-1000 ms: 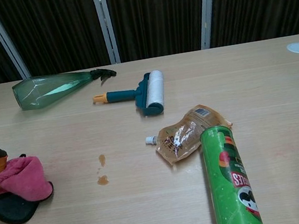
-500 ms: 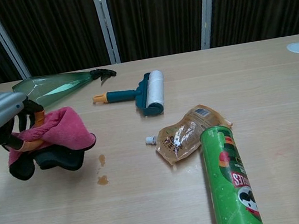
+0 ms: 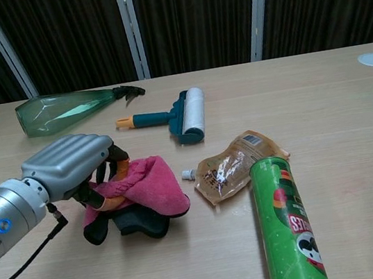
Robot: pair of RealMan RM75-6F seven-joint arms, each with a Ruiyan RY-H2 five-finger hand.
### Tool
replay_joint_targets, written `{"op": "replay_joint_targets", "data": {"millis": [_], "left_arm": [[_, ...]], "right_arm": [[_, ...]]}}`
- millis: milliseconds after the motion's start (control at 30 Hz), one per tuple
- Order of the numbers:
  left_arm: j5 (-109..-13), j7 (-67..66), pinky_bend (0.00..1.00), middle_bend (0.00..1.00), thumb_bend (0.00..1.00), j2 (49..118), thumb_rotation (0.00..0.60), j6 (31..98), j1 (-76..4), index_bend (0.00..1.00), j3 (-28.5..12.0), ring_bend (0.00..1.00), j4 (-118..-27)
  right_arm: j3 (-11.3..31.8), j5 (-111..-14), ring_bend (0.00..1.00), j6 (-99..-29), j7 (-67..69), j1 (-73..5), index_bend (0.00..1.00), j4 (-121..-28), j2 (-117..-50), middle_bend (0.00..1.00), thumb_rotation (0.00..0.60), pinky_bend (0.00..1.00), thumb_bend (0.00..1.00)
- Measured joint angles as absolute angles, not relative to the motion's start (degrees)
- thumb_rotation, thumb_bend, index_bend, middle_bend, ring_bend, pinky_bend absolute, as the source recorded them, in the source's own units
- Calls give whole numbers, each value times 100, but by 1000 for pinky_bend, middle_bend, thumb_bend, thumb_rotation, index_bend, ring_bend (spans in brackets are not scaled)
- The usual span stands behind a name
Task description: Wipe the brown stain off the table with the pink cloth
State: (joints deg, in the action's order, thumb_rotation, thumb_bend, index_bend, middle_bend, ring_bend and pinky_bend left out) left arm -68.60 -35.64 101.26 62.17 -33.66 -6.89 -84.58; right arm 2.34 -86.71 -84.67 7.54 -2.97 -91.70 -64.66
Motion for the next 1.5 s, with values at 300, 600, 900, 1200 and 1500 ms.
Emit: {"op": "replay_joint_targets", "data": {"millis": [300,600,900,1200,1500], "left_arm": [[-6805,-3593,579,550,634,10526,600,6015,-3489,842,-558,499,-7879],[-6777,-3485,579,551,636,10769,600,5901,-3593,844,-593,499,-7155],[-6680,-3362,579,551,633,10460,600,5867,-3561,842,-669,499,-6794],[-6620,-3099,579,551,635,9906,600,5953,-3361,838,-680,499,-6629],[-6671,-2550,579,549,634,9481,600,6262,-3176,830,-834,499,-6670]], "right_arm": [[246,-8683,0,-8494,806,-289,104,-9160,-6474,0,600,4,14],[255,-8681,0,-8517,862,-275,104,-9143,-6475,0,600,4,14],[256,-8697,0,-8528,861,-271,104,-9152,-6475,0,600,4,13],[261,-8678,0,-8493,843,-282,104,-9164,-6476,0,600,5,12],[261,-8681,0,-8492,785,-285,104,-9187,-6489,0,600,4,12]]}}
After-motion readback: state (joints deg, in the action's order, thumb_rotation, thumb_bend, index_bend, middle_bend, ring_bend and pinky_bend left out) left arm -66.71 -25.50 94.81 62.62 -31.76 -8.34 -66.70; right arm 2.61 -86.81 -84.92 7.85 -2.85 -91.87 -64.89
